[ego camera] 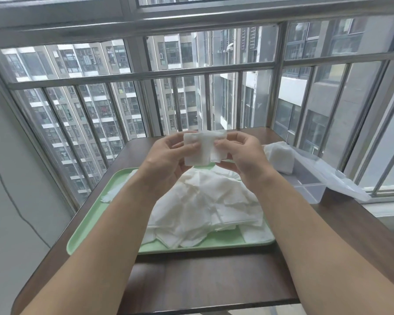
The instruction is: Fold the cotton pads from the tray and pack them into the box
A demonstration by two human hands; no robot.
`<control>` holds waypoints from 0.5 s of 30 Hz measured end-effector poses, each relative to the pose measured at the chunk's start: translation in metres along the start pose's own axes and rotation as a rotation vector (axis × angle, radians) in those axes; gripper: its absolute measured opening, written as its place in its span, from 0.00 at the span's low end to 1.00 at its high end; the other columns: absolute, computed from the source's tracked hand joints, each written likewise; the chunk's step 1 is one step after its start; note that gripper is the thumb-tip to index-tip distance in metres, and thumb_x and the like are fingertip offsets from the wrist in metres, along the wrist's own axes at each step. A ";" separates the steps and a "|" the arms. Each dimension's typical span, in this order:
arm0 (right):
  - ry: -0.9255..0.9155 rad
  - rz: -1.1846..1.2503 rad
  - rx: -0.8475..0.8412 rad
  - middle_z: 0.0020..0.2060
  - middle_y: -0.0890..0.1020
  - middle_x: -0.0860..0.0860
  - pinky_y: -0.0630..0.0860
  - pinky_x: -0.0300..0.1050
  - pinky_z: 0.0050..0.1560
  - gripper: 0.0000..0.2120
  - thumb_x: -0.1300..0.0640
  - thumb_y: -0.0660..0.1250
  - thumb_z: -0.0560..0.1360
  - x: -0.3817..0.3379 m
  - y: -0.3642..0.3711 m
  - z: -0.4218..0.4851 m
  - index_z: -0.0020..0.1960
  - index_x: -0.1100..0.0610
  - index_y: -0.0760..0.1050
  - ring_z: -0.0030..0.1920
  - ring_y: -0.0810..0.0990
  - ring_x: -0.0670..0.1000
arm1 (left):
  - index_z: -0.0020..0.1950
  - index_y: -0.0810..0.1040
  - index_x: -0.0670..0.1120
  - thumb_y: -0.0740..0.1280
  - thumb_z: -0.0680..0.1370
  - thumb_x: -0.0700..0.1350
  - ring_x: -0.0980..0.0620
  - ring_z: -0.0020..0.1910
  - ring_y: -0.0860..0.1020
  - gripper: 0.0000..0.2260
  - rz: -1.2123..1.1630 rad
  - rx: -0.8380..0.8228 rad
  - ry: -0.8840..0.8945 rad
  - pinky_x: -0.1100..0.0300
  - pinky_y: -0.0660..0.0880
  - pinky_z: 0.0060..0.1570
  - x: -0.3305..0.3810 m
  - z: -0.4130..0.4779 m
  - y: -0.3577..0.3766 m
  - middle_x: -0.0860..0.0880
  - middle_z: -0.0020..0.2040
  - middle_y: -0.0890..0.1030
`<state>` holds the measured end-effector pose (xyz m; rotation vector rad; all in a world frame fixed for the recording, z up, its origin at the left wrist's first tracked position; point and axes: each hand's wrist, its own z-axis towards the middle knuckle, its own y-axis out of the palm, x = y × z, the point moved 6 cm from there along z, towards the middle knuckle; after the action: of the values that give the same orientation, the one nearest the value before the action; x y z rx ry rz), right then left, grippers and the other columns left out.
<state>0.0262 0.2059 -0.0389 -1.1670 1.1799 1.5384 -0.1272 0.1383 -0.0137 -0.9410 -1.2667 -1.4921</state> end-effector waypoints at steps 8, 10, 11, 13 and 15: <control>-0.007 0.022 -0.134 0.40 0.85 0.53 0.82 0.46 0.39 0.06 0.64 0.73 0.74 -0.003 0.013 -0.008 0.49 0.60 0.77 0.38 0.83 0.51 | 0.50 0.81 0.44 0.72 0.74 0.36 0.49 0.43 0.84 0.07 0.080 0.085 0.010 0.57 0.82 0.40 -0.009 0.002 -0.007 0.46 0.46 0.86; -0.001 0.033 -0.150 0.39 0.84 0.53 0.82 0.45 0.39 0.08 0.64 0.72 0.75 -0.004 0.015 -0.011 0.52 0.61 0.76 0.38 0.83 0.51 | 0.50 0.81 0.44 0.73 0.74 0.35 0.48 0.42 0.85 0.07 0.102 0.100 0.016 0.58 0.81 0.39 -0.011 0.001 -0.007 0.46 0.46 0.86; -0.002 0.033 -0.161 0.39 0.84 0.52 0.82 0.45 0.38 0.08 0.63 0.71 0.75 -0.004 0.015 -0.012 0.53 0.61 0.76 0.38 0.83 0.51 | 0.49 0.81 0.44 0.73 0.74 0.35 0.48 0.43 0.85 0.07 0.116 0.109 0.022 0.57 0.81 0.39 -0.011 0.001 -0.007 0.45 0.46 0.86; -0.001 0.028 -0.178 0.40 0.84 0.53 0.81 0.44 0.37 0.07 0.63 0.70 0.76 -0.005 0.016 -0.013 0.53 0.61 0.76 0.39 0.83 0.52 | 0.49 0.81 0.45 0.74 0.74 0.36 0.46 0.44 0.85 0.07 0.146 0.127 0.040 0.56 0.81 0.40 -0.010 0.001 -0.008 0.44 0.46 0.86; 0.000 0.024 -0.192 0.44 0.83 0.55 0.81 0.45 0.38 0.05 0.63 0.69 0.77 -0.006 0.017 -0.015 0.53 0.61 0.77 0.42 0.83 0.53 | 0.49 0.80 0.46 0.75 0.73 0.35 0.45 0.44 0.85 0.09 0.173 0.149 0.064 0.55 0.81 0.40 -0.009 0.000 -0.008 0.45 0.45 0.86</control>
<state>0.0132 0.1879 -0.0318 -1.2817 1.0677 1.6989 -0.1326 0.1396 -0.0241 -0.8747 -1.2005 -1.2664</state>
